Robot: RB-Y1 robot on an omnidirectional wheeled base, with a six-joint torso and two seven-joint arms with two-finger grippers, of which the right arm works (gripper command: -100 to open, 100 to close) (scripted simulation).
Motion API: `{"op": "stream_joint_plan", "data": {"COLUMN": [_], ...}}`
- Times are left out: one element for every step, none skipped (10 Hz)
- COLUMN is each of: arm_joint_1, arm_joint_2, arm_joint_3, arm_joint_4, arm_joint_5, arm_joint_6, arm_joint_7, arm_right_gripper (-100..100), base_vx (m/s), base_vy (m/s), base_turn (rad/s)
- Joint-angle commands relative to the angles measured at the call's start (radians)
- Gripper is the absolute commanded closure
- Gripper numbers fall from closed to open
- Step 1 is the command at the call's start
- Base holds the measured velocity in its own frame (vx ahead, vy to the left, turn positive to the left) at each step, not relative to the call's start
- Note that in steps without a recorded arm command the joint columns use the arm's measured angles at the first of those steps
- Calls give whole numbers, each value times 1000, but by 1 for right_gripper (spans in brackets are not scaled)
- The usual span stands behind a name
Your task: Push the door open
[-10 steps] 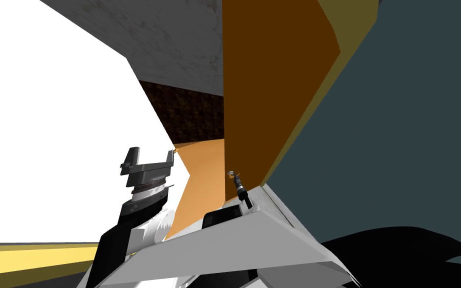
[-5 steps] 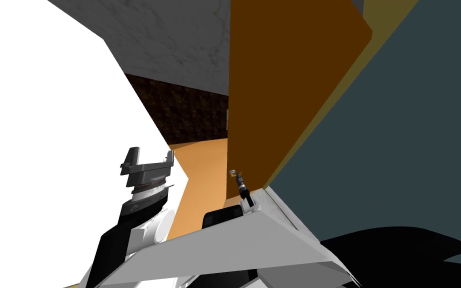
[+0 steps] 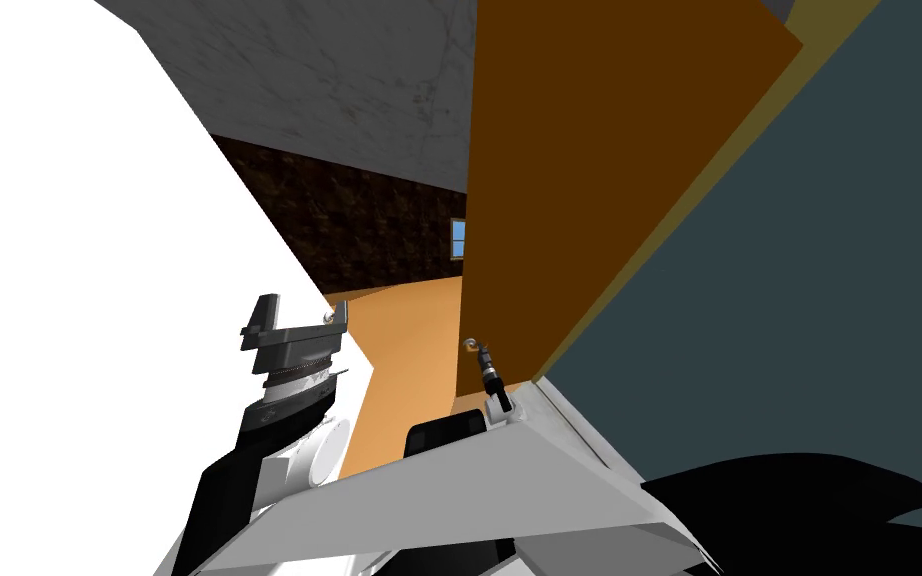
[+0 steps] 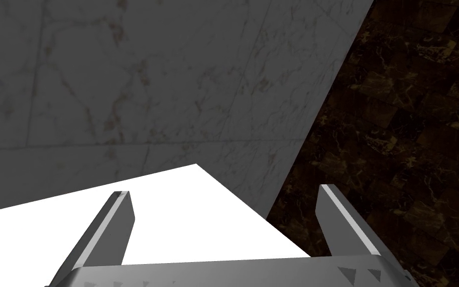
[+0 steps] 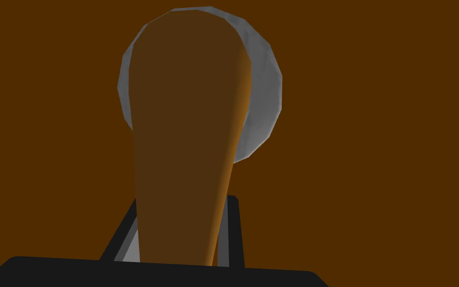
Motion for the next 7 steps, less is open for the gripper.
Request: {"op": "stream_joint_plan", "data": {"arm_joint_1": [-16,-19,-22,-24,-27,-29,-31], "arm_joint_2": [-15,-13,-10,-6,-1,4,9], "arm_joint_3": [-29,-44,-59,-74,-87,-100,-111], "arm_joint_4": [9,12,14,17,20,22,24], "arm_joint_5": [-13,-20,-26,-33,-39,-44,-49], "arm_joint_6": [-4,-4,-4,-3,-3,-2,-2], "arm_joint_7": [1,6,11,15,20,24,27], "arm_right_gripper": [100,100,100,100,100,100,100], "base_vx": [144,153,154,170,188,201,180], "base_vy": [100,105,126,133,118,131,123], "base_turn": [-59,-84,-87,-91,-103,-84,-77]}}
